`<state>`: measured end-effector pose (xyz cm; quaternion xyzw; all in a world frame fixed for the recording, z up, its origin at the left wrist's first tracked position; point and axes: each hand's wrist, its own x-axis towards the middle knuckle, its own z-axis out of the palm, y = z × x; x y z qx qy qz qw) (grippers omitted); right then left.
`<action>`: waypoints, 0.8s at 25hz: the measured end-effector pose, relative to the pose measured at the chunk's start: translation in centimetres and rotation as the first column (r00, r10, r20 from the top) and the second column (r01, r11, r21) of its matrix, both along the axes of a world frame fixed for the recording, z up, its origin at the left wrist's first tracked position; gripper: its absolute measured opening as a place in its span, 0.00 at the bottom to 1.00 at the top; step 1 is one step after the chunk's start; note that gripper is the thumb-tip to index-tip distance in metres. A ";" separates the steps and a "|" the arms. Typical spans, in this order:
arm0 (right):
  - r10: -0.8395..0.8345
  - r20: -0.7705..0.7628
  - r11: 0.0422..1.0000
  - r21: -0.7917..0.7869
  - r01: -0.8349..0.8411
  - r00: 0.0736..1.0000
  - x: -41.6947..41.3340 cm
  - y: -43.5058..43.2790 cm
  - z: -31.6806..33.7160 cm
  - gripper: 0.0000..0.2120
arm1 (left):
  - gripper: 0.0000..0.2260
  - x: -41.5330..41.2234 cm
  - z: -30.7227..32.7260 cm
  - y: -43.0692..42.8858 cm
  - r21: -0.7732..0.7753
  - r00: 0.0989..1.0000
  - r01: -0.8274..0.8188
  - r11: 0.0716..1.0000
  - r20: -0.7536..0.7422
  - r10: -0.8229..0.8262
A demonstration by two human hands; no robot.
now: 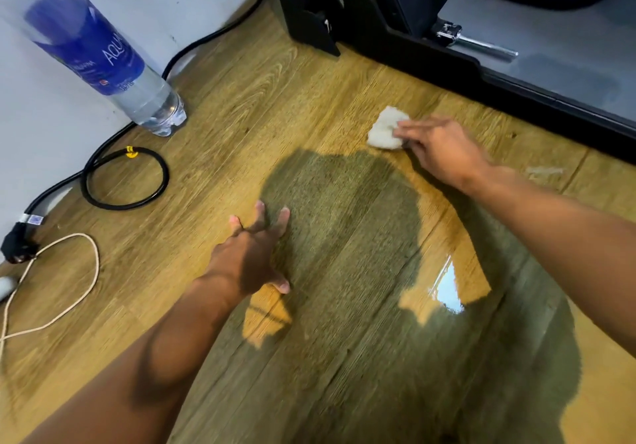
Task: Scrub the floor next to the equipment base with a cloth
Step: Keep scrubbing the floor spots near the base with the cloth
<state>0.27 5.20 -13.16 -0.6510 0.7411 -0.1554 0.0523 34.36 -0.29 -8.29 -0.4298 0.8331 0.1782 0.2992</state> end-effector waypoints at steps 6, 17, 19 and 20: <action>-0.225 0.000 0.973 0.044 0.225 0.974 1.4 -3.1 0.0 0.18 | 0.57 0.0 -0.3 -0.2 -0.027 0.998 0.060 0.998 0.018 -0.059; -0.174 0.072 0.984 0.038 0.172 0.982 8.1 -2.8 0.4 0.16 | 0.58 -0.2 -0.2 -0.1 0.025 0.999 0.035 0.999 0.002 -0.035; 0.131 0.127 0.991 -0.019 -0.129 0.983 13.4 0.9 0.1 0.15 | 0.58 -0.1 -0.2 -0.1 0.016 0.999 0.036 0.999 -0.008 -0.036; 0.279 0.118 0.960 -0.051 -0.275 0.953 14.9 2.3 0.4 0.16 | 0.58 0.0 -0.3 -0.1 0.006 0.999 0.049 0.999 -0.012 -0.049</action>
